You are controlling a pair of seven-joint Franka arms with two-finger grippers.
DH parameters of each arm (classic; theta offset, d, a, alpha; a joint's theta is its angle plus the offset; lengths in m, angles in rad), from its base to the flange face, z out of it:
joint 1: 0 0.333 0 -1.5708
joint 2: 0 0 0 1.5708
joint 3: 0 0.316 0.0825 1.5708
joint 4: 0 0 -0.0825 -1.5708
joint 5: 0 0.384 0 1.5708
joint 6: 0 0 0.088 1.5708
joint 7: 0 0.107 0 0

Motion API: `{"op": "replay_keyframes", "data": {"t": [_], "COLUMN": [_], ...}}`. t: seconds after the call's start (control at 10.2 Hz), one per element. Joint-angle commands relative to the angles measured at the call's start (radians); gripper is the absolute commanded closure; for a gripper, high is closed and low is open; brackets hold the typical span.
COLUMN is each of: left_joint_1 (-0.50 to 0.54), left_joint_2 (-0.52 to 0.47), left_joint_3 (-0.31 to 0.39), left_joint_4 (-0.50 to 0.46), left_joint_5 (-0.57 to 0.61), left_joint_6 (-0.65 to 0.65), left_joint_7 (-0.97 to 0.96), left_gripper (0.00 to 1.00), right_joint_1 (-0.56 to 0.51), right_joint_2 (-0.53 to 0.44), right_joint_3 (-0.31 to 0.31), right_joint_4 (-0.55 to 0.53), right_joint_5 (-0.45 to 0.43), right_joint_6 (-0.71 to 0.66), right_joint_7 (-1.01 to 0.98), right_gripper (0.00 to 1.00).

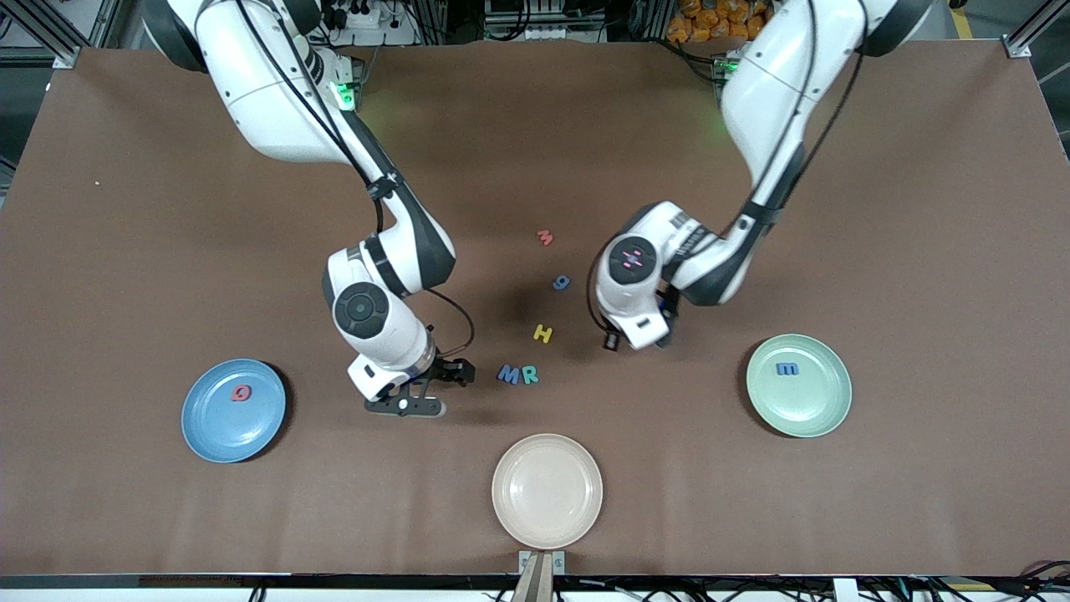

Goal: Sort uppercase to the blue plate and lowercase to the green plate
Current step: 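Carry the h to the green plate while the right gripper reaches blue M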

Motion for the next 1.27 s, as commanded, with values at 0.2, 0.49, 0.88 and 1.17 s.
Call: {"op": "replay_keyframes", "data": {"t": [0.2, 0.49, 0.88, 1.17], "left_joint_1": [0.33, 0.448, 0.469, 0.469], "left_joint_2": [-0.102, -0.089, -0.075, -0.093], "left_joint_3": [-0.074, -0.068, -0.013, -0.001], "left_joint_4": [-0.016, -0.017, -0.028, -0.022], "left_joint_5": [0.023, 0.012, 0.012, 0.012], "left_joint_6": [-0.055, -0.055, -0.058, -0.081], "left_joint_7": [0.506, 0.844, 1.036, 1.101], "left_gripper": [1.0, 1.0, 0.71, 0.0], "right_joint_1": [0.055, 0.095, 0.126, 0.112], "right_joint_2": [0.019, 0.039, 0.201, 0.222], "right_joint_3": [-0.004, -0.006, -0.008, -0.014], "right_joint_4": [0.035, 0.035, 0.214, 0.259], "right_joint_5": [0.004, 0.003, -0.006, -0.046], "right_joint_6": [0.0, 0.0, -0.002, -0.002], "right_joint_7": [-0.48, -0.739, -0.894, -0.978], "right_gripper": [0.0, 0.0, 0.0, 0.0]}}
